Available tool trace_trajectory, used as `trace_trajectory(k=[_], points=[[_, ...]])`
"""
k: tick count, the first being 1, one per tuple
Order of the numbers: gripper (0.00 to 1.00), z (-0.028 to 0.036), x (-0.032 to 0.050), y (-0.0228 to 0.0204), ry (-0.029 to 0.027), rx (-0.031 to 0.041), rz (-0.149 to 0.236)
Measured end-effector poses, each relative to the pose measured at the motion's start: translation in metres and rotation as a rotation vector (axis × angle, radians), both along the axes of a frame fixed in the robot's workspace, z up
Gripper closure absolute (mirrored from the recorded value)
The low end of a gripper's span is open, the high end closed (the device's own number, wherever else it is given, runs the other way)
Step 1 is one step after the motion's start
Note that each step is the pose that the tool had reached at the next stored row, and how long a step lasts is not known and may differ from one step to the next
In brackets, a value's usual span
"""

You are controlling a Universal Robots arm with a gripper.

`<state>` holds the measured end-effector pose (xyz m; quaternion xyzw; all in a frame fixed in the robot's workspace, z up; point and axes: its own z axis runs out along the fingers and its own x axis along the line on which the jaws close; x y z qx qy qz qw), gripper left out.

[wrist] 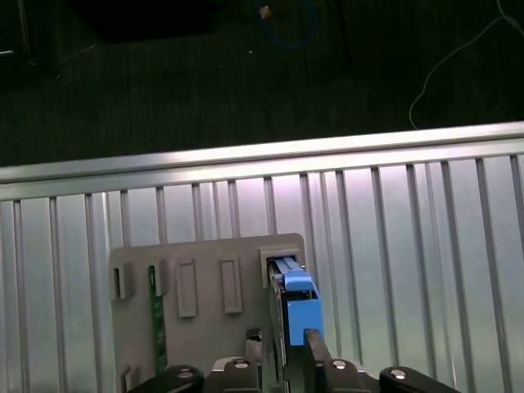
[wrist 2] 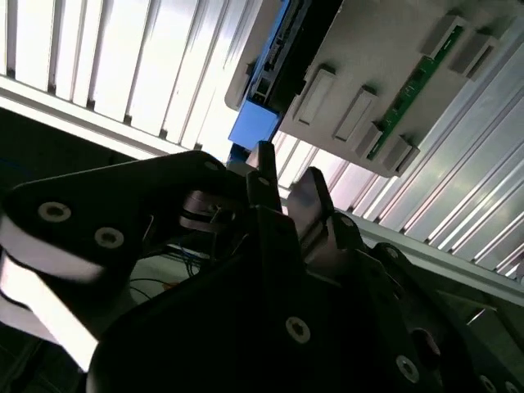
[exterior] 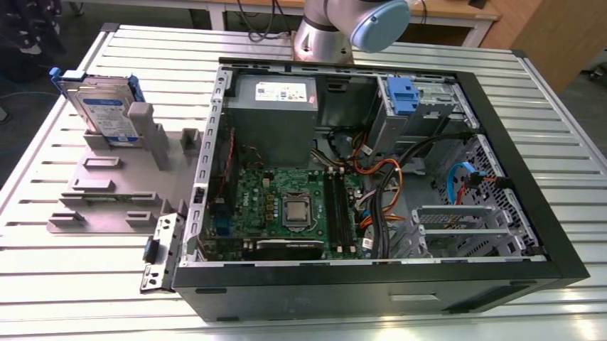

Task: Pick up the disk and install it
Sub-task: 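Pick up the disk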

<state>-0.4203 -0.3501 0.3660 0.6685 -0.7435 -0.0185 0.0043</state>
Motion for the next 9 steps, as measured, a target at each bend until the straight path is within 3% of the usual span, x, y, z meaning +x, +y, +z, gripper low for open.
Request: trace_trajectory(k=[1, 3, 8, 9], points=[[0.65, -0.0011, 0.0, 0.0, -0.0009, 0.0, 0.0], [0.53, -0.0033, 0.0, 0.0, -0.0012, -0.0001, 0.0], [0.42, -0.0082, 0.0, 0.0001, -0.0012, -0.0001, 0.001], [0.35, -0.0093, 0.0, 0.0002, -0.0013, -0.0001, 0.002]])
